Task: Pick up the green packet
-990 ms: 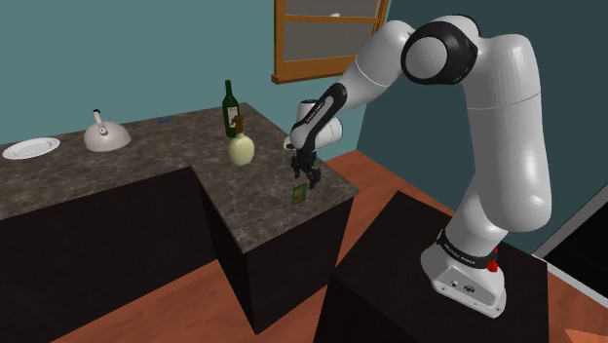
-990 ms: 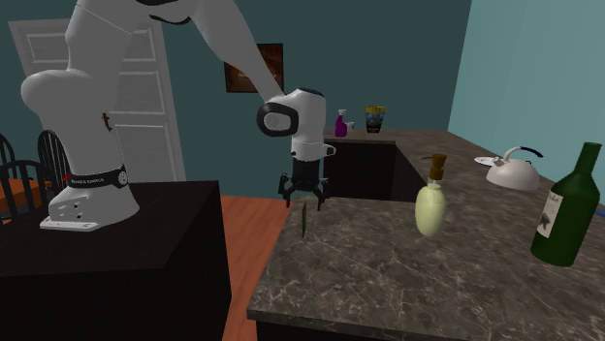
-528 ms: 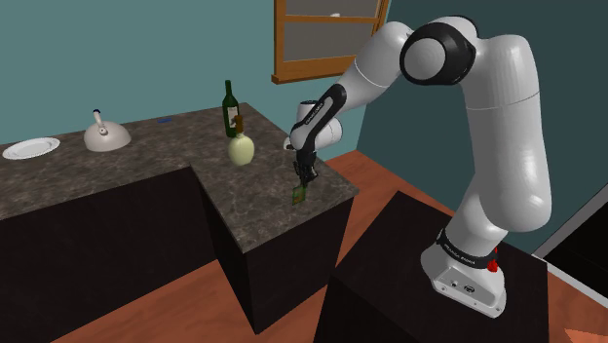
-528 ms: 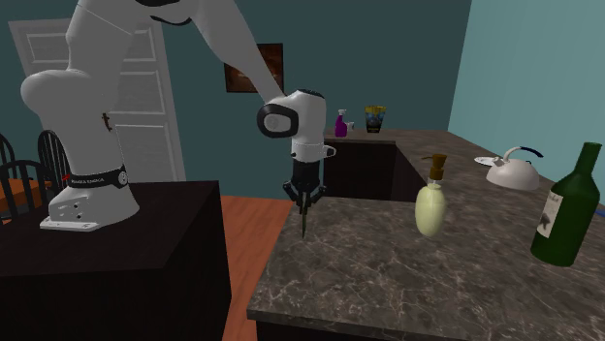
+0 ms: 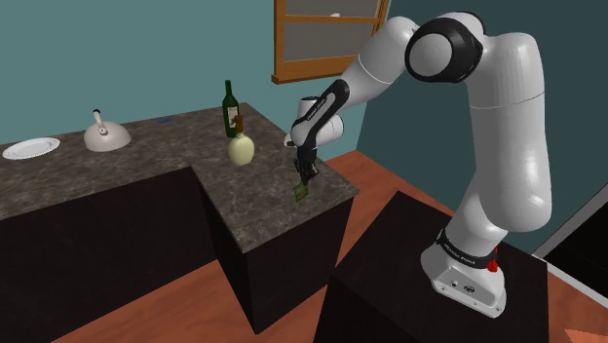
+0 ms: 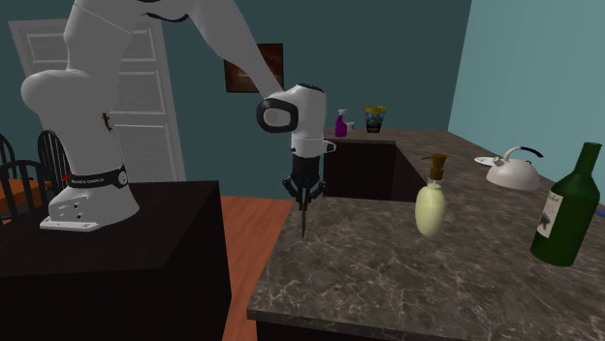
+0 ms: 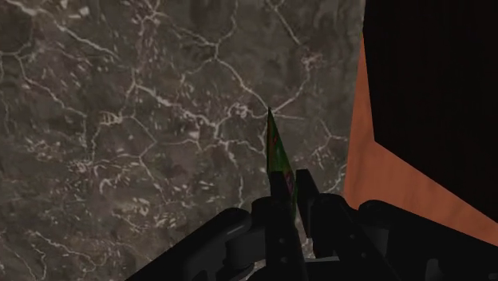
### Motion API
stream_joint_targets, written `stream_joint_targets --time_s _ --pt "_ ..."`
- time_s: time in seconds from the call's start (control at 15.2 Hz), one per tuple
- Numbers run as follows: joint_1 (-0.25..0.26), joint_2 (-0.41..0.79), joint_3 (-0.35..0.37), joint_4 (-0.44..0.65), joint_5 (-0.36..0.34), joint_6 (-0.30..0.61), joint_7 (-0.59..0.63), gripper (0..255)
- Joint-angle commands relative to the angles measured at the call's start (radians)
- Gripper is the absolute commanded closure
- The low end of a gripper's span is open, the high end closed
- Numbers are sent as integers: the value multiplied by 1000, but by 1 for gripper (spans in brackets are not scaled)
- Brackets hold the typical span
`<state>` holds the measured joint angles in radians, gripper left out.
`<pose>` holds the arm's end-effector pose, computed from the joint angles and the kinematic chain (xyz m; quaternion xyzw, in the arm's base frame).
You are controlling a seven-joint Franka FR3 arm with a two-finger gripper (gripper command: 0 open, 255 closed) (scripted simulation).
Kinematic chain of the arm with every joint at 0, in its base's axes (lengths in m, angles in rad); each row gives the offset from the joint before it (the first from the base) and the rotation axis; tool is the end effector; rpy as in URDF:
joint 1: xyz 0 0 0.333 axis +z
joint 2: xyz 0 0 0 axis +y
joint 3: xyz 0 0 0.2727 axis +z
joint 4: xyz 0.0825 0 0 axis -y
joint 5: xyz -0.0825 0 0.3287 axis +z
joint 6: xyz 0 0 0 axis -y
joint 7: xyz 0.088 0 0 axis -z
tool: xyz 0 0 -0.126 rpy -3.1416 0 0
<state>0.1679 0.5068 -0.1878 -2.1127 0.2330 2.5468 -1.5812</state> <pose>0.5199 -0.0146 0.1602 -0.7694 -0.6380 0.0077 0.0317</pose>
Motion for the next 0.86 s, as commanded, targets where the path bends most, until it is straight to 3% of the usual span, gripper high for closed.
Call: stream_joint_targets --time_s 0.0,0.79 --pt "7 -26 -7 -3 -9 -22 9 255" --pt "27 -139 -35 -10 -54 -126 42 255"
